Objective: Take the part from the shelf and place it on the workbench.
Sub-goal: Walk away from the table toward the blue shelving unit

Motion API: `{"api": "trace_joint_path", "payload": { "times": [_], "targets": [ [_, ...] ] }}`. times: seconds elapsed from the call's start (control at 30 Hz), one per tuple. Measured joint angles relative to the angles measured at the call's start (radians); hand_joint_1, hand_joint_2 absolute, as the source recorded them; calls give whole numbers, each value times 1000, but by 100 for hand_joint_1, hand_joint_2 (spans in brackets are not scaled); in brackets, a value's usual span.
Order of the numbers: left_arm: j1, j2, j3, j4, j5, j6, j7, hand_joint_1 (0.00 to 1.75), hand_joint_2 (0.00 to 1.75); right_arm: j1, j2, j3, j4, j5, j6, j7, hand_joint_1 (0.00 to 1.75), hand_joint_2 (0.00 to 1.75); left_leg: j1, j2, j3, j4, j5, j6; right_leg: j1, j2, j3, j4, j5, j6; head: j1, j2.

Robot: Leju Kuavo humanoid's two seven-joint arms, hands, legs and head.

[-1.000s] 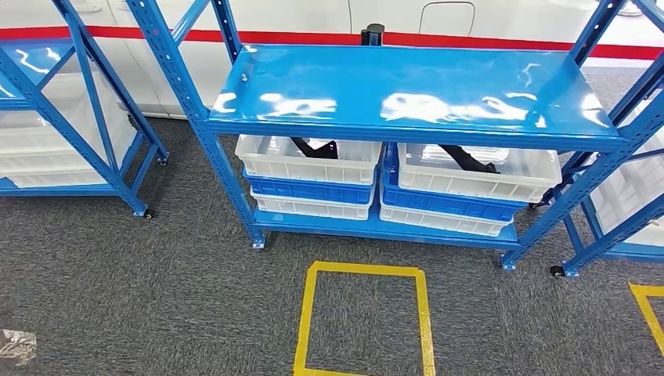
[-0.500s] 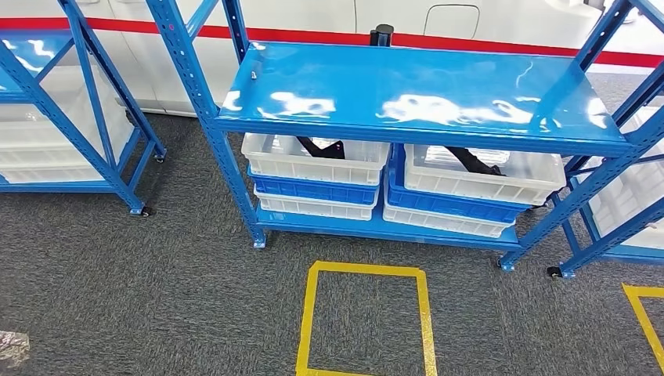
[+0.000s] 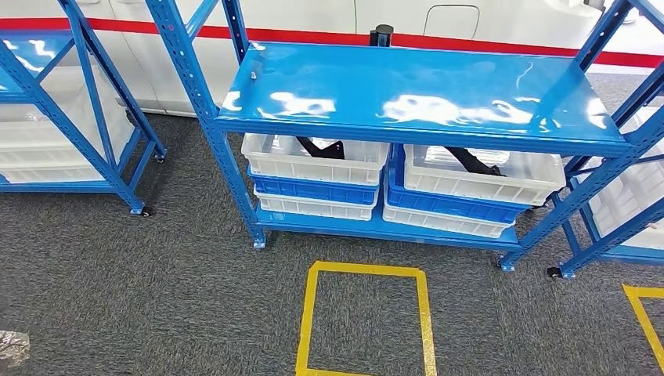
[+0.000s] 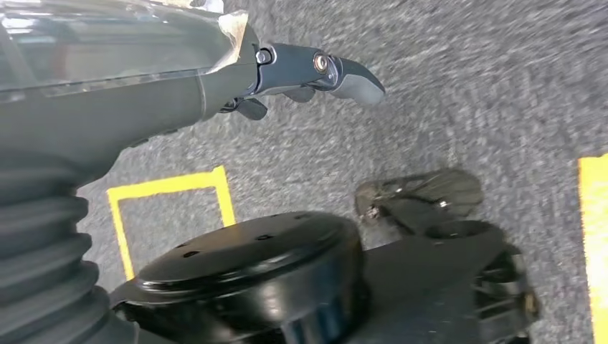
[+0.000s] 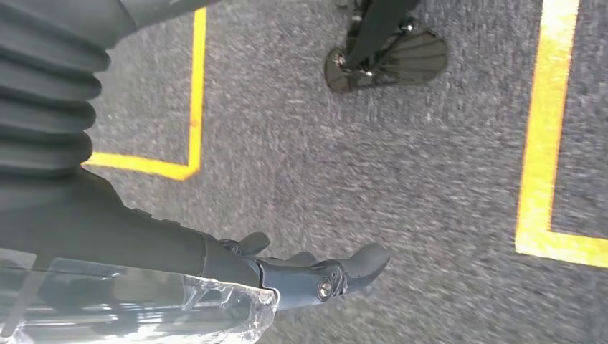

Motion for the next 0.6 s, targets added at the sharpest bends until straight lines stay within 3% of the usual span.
{"api": "trace_joint_path", "payload": {
  "times": [0.33, 0.4, 0.47, 0.53, 0.6],
  "targets": [
    [50, 11, 143, -51, -82, -90, 43, 0, 175, 56, -33, 173, -48, -223, 99, 26, 0, 175, 0, -1, 2, 0, -1, 0, 1, 0, -2, 0, -1, 1, 0, 0],
    [61, 13, 172, -61, -99, -108, 53, 0, 87, 67, -39, 209, -59, -269, 119, 32, 0, 87, 0, -1, 1, 0, -1, 0, 1, 0, -2, 0, -1, 1, 0, 0],
    [74, 15, 201, -72, -118, -127, 63, 0, 0, 79, -45, 248, -71, -316, 140, 37, 0, 87, 0, -1, 1, 0, -1, 0, 1, 0, -2, 0, -1, 1, 0, 0],
    [90, 18, 230, -83, -135, -146, 73, 0, 0, 92, -51, 286, -83, -363, 161, 43, 0, 87, 0, -1, 1, 0, -1, 1, 0, 0, -2, 0, -1, 1, 0, 0],
    [107, 21, 259, -94, -153, -165, 83, 0, 0, 104, -57, 324, -94, -409, 181, 48, 0, 0, 0, -1, 1, 0, -2, 1, 0, 0, -3, 0, -1, 1, 0, 0]
  ]
}}
